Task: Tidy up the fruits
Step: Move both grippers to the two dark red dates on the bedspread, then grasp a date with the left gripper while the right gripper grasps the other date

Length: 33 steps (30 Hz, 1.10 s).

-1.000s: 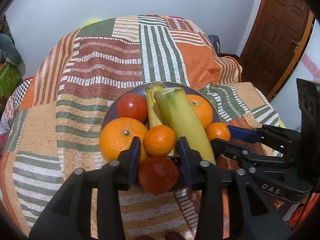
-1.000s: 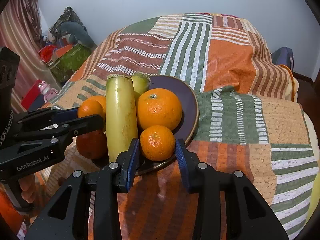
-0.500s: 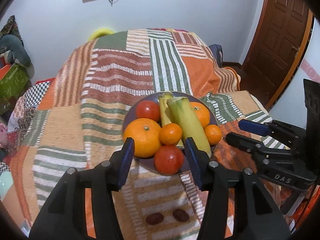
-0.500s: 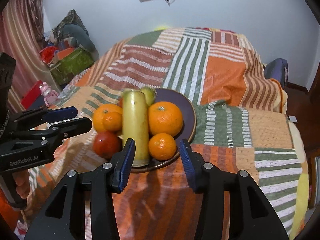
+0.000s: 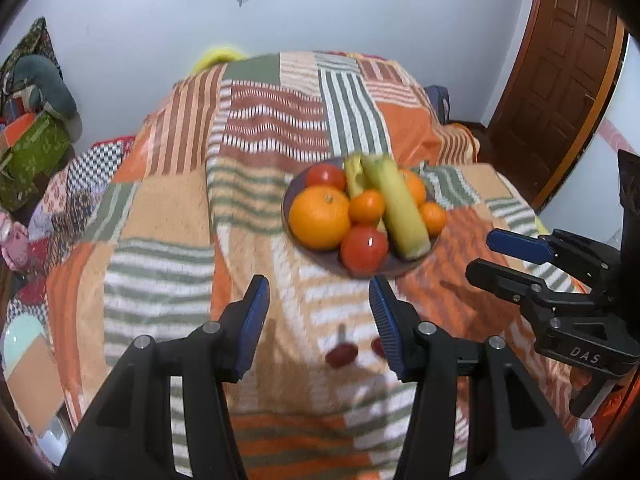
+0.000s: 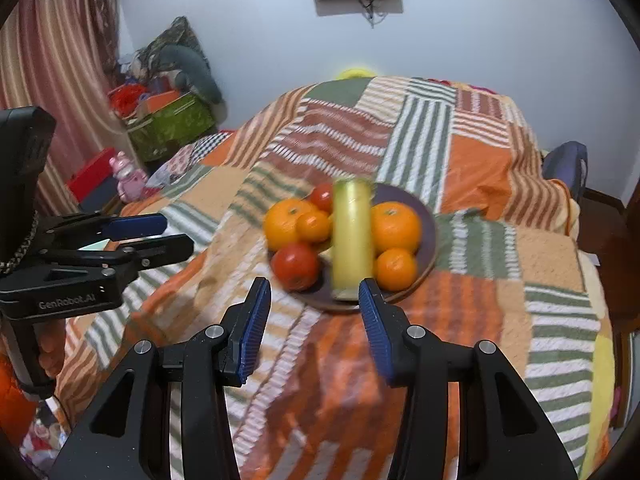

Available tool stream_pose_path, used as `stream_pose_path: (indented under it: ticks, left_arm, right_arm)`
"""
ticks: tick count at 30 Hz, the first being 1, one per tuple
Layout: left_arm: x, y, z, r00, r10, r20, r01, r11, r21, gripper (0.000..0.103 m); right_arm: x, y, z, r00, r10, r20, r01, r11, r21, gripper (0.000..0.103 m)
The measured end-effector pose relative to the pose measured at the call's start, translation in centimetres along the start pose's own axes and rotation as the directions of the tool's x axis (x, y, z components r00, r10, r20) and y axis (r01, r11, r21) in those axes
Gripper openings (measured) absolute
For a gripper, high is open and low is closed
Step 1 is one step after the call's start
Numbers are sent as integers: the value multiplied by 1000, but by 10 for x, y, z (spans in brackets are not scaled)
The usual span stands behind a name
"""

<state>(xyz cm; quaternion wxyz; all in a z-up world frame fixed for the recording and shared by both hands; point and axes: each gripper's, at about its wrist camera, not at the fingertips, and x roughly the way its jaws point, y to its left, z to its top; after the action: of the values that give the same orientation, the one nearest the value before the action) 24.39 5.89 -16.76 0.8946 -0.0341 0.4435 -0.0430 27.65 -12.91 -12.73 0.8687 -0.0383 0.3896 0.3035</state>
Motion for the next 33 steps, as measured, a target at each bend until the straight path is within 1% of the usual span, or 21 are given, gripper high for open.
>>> stream_pose_path:
  ticks: [4, 12, 14, 18, 21, 23, 26, 30, 33]
  left_arm:
    - [3, 6, -20, 999, -30, -41, 29, 999, -13, 52]
    - [11, 7, -45, 997, -28, -74, 28, 1000, 9, 52]
    - [15, 8, -49, 996, -35, -84, 36, 999, 9, 52]
    - [26, 8, -53, 994, -32, -108, 34, 999, 17, 52]
    - [31, 8, -54, 992, -45, -119, 47, 999, 14, 51]
    - [35, 6, -55, 991, -55, -122, 57, 998, 17, 49]
    - [41, 1, -55, 989, -62, -133, 67, 997, 32, 44]
    - [49, -3, -55, 989, -55, -139, 61, 997, 43, 43]
    - [51, -3, -54, 989, -59, -139, 65, 997, 38, 43]
  right_arm:
    - [13, 13, -12, 999, 21, -37, -22, 1000, -8, 43]
    - [44, 34, -32, 989, 60, -133, -64, 998, -28, 42]
    - [52, 36, -33, 985, 64, -162, -71, 997, -38, 35]
    - [63, 34, -35, 973, 90, -211, -96, 995, -18, 31]
    - [70, 32, -38, 963, 111, -245, -115, 993, -3, 26]
    - [74, 35, -40, 958, 116, -261, -121, 993, -5, 20]
    - [75, 36, -42, 958, 113, -265, -122, 992, -16, 17]
    - [72, 34, -41, 958, 130, -257, -135, 991, 0, 16]
    - [65, 32, -39, 965, 118, -233, -124, 992, -9, 16]
